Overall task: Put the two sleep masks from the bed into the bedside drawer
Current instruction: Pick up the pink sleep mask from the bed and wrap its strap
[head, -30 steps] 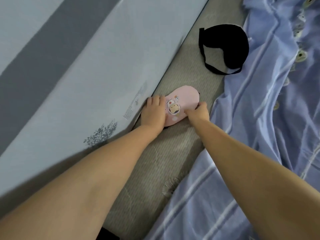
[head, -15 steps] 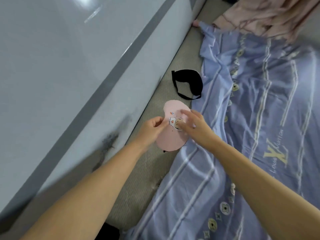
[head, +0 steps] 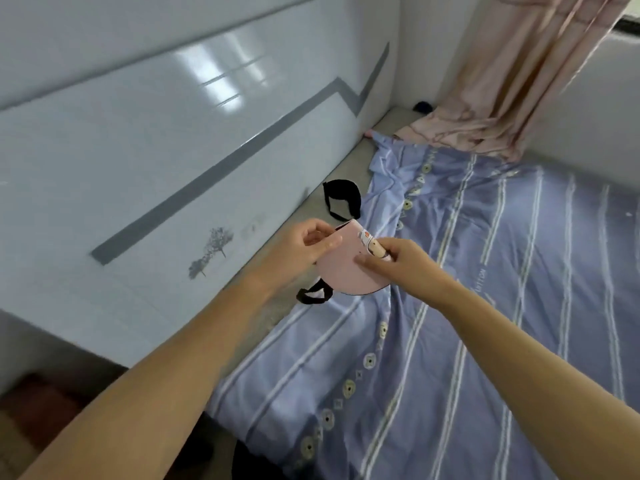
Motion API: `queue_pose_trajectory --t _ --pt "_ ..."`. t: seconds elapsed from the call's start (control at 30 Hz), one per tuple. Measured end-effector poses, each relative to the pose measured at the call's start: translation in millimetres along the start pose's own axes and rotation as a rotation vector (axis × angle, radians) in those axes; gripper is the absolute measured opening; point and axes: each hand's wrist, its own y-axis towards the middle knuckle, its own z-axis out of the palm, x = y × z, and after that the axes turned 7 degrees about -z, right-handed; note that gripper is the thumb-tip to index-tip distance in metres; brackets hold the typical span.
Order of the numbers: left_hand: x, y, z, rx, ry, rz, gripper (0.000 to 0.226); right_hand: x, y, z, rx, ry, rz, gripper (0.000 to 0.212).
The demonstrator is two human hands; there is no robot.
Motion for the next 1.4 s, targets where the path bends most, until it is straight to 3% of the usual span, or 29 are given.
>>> queue_pose_trajectory --t 0.1,0.17,0.27,0.37,0.43,0.47,0.57,0.7,0.83,1.07,1.27,1.4 --pt "-3.4 -55.5 53.1 -0.171 0.031 0.036 0.034 -2.3 -62.4 -18.9 0.036 0.092 -0.019 0.047" --pt "-10.2 -87.8 78.7 -0.062 -0.017 0.003 0.030 1.3 -94.9 -30.6 0.104 0.137 -0.042 0.050" --pt "-20.7 -130.4 106.4 0.043 -0.108 -0.025 0.017 10.8 -130.2 -43.1 0.097 0.206 -0.079 0.032" --pt "-27.1 -162.6 123.8 -0.123 -0.256 -0.029 0.021 17.3 -156.1 -43.8 0.095 0.619 0.003 0.018" --pt "-31.1 -180.5 126.8 -0.183 -0.382 -0.060 0.027 22.8 -172.4 -37.0 0.160 0.884 0.071 0.025" --pt "-32.4 -188.9 125.6 -0.174 -0.408 -0.078 0.029 25.8 -178.7 -32.2 0.185 0.900 0.074 0.027" --pt "-32.6 -218.8 116.0 -0.005 -0.383 -0.135 0.026 38.8 -190.9 -17.2 0.151 0.778 0.010 0.023" --pt "-16.4 -265.8 104.9 0.151 -0.382 -0.175 0.007 66.0 -200.4 -0.3 0.043 0.836 -0.030 0.023" --pt "-0.3 -312.5 89.9 0.055 -0.541 -0.168 0.027 89.0 -215.5 27.7 0.047 0.837 -0.042 0.013" --pt "7.6 -388.6 61.2 0.099 -0.931 -0.059 0.015 104.3 -249.7 62.9 0.069 0.637 -0.196 0.023" --pt "1.1 -414.1 67.7 0.121 -0.735 -0.017 0.026 117.7 -263.8 61.3 0.235 0.325 -0.388 0.030" --pt "-5.8 -417.7 81.1 0.274 -0.599 -0.070 0.034 119.5 -266.5 57.7 0.135 0.316 -0.410 0.038"
